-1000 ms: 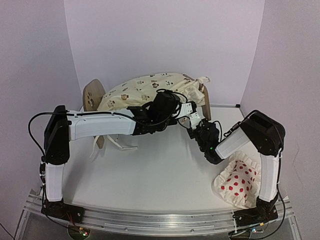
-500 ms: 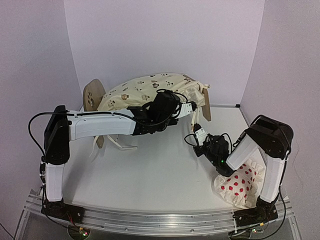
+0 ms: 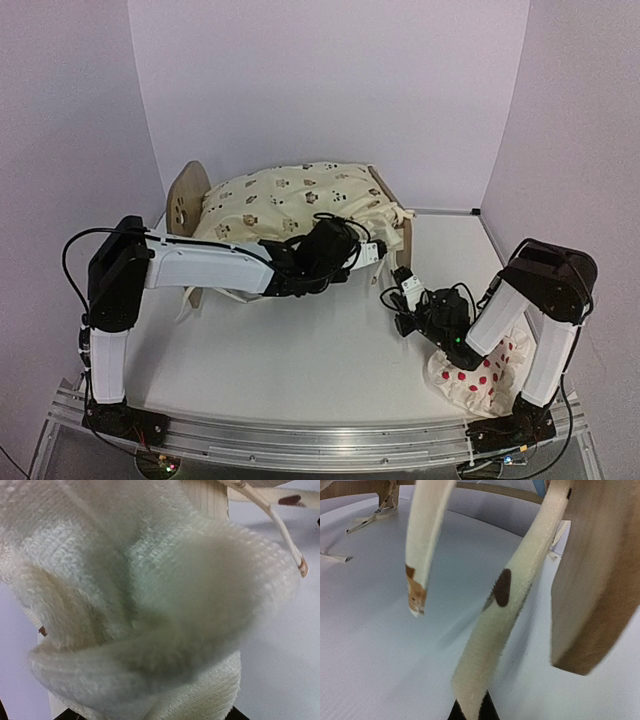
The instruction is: Set up the pet bed
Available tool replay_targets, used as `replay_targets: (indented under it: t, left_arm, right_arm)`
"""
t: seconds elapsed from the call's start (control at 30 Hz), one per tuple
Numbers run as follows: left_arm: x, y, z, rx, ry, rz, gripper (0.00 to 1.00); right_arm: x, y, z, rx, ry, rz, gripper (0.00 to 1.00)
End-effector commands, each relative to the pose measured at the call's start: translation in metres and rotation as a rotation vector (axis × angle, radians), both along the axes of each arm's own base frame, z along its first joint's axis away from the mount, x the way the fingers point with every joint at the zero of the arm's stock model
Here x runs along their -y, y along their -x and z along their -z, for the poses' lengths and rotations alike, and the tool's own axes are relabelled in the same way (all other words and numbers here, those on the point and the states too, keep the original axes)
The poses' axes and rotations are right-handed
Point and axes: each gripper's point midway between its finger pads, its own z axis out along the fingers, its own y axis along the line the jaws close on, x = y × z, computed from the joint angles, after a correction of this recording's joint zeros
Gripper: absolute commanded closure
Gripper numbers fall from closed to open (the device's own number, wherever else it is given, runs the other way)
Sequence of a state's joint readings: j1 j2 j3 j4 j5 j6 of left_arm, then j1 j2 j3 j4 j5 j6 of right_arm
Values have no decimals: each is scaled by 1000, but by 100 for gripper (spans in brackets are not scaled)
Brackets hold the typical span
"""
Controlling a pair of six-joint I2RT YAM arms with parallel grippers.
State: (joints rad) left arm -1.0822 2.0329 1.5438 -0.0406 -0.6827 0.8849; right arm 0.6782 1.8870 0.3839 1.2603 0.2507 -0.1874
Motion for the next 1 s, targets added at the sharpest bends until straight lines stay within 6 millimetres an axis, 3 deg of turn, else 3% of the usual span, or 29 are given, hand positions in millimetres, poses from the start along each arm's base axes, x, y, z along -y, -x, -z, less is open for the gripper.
replay_targets:
  t: [0.0,0.3,0.5,0.7,0.97]
  left_arm:
    - [-24,-11,-107,95,484,-151,59]
    - [-33,-9,-58,31,449,-199,59]
    - [-44,-3,-30,-14,440,-226,59]
    - [-58,6,10,-80,408,-261,59]
    - [-68,15,35,-139,415,-301,55]
  right_arm:
    - [-17,24,1,-56,-89,-78,100]
    - [-52,68,23,-151,-96,-239,100]
    - [-59,79,33,-198,-110,-259,100]
    - [-59,89,43,-252,-124,-258,100]
    - [-55,104,49,-334,-177,-262,100]
